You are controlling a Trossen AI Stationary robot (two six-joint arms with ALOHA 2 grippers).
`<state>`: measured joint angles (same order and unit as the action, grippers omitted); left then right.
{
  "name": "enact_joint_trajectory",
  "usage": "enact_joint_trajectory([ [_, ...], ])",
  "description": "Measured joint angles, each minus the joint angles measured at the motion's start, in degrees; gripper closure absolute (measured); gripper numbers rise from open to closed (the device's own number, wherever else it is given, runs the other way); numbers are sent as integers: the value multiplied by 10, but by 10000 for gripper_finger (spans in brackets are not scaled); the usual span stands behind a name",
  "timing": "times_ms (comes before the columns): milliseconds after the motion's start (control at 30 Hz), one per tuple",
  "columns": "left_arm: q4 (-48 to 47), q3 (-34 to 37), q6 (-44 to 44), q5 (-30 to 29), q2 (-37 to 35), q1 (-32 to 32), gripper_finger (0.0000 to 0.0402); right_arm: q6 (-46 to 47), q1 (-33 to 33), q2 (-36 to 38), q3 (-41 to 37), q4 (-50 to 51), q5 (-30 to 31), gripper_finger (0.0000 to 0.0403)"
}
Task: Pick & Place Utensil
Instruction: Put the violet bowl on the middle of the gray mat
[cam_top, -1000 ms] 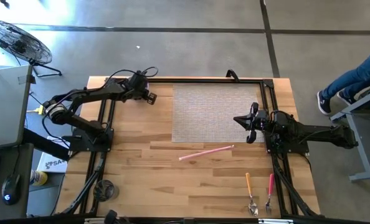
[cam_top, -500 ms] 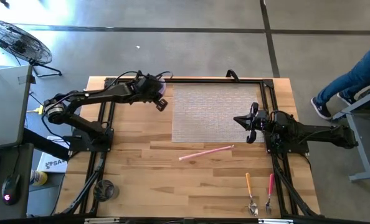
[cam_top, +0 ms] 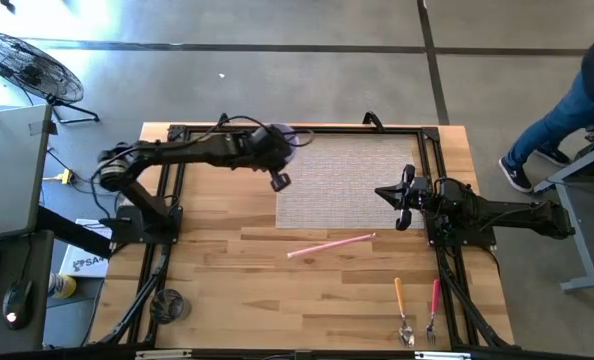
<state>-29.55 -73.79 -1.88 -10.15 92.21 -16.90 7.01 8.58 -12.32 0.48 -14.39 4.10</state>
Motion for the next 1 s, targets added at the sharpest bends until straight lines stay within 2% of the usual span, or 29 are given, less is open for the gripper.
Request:
enact_joint_trajectory([
  [233, -4, -86, 79, 8, 105, 38, 394, 0, 0, 0, 0, 2, 0, 399],
  [533, 21, -206, 164, 98, 217, 54, 394, 0, 0, 0, 0, 5, 0, 400],
  [633, 33, -236, 184, 109, 242, 53, 394, 0, 0, -4, 0, 5, 0, 398],
  [833, 27, -267, 227, 146, 272, 53, 394, 0, 0, -11, 0, 6, -6, 402],
  [1000, 39, -268, 226, 149, 286, 50, 394, 0, 0, -15, 0, 12, -6, 398],
])
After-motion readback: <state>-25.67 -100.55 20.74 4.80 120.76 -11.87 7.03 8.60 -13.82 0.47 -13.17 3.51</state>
